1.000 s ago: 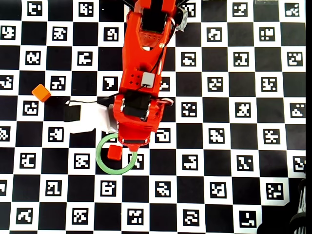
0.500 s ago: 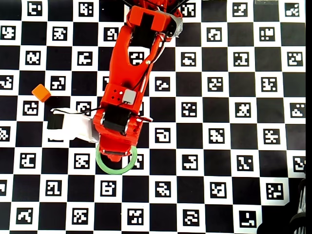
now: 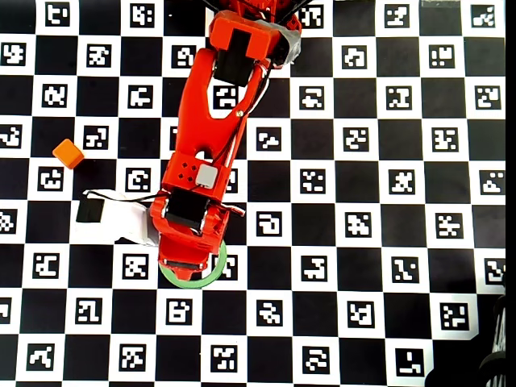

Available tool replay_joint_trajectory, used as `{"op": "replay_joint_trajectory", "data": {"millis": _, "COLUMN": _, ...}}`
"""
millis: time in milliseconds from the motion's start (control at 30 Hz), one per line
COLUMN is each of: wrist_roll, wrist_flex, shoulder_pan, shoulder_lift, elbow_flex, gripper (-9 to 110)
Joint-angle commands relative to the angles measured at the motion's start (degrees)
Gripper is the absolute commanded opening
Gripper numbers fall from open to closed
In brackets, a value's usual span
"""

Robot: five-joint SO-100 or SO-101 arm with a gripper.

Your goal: Grab the red cube then put it in the green circle then put the blue cube on top and finally the orange cube on top

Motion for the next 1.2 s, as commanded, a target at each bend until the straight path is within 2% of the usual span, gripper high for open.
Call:
{"op": "replay_joint_trajectory", "data": {"millis": 0, "wrist_roll": 0.26, "wrist_flex": -1.76, "shoulder_pan": 1.05, "shoulder_lift": 2.72, "elbow_flex": 0.79, "gripper": 12}}
{"op": "replay_joint_trajectory", "data": {"millis": 367, "wrist_roll": -0.18, "wrist_flex": -5.8, "shoulder_pan": 1.93, "shoulder_lift": 3.08, "elbow_flex": 5.45, "gripper": 12}}
{"op": "replay_joint_trajectory", "data": {"millis": 1167, "wrist_roll": 1.49, "wrist_flex": -5.98, "shoulder_pan": 0.0, "shoulder_lift": 5.1, "elbow_flex": 7.03, "gripper": 12}}
